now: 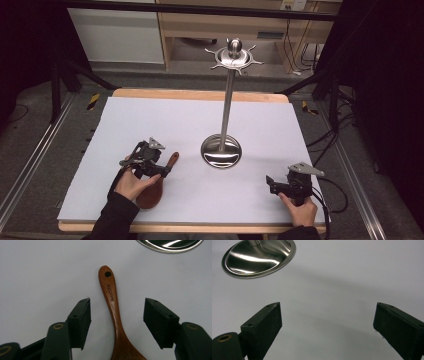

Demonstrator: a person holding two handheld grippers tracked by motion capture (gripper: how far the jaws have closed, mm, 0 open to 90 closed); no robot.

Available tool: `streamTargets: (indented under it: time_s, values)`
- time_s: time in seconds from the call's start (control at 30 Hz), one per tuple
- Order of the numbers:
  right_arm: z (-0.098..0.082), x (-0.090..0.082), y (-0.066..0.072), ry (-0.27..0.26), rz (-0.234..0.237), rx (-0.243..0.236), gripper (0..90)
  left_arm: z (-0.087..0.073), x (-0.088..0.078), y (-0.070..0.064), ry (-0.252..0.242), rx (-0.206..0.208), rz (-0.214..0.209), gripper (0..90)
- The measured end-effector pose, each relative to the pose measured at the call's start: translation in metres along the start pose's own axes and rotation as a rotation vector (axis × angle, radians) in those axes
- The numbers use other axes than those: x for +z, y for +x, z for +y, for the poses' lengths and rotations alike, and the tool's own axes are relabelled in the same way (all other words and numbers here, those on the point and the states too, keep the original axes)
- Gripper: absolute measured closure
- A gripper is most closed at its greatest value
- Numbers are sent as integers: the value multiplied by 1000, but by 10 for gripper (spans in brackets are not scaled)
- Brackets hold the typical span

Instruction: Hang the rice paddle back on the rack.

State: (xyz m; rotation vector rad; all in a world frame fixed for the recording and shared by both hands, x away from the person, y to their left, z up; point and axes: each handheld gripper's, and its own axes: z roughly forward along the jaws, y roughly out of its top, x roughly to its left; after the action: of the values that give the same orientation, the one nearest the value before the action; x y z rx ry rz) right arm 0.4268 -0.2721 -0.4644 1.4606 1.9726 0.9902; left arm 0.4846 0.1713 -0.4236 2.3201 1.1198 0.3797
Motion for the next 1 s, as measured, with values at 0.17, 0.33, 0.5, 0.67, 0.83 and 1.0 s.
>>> streamTargets:
  time_s: [0.17, 0.33, 0.5, 0.67, 0.83, 1.0]
  values:
    - [0, 0, 1, 5, 3, 0, 86, -2, 6, 0, 35, -3, -6, 419]
    - [0, 0, 1, 5, 3, 0, 86, -5, 11, 0, 78, 1, -11, 474]
    - [0, 1, 1, 8, 6, 1, 87, -7, 17, 1, 115, -12, -19, 545]
    - [0, 1, 1, 9, 7, -4, 88, -9, 23, -1, 147, -14, -12, 595]
    - [0, 1, 1, 10, 7, 0, 88, -10, 25, 0, 172, -18, -21, 645]
    - [0, 2, 1, 13, 11, -1, 88, -8, 26, -1, 193, -24, -27, 703]
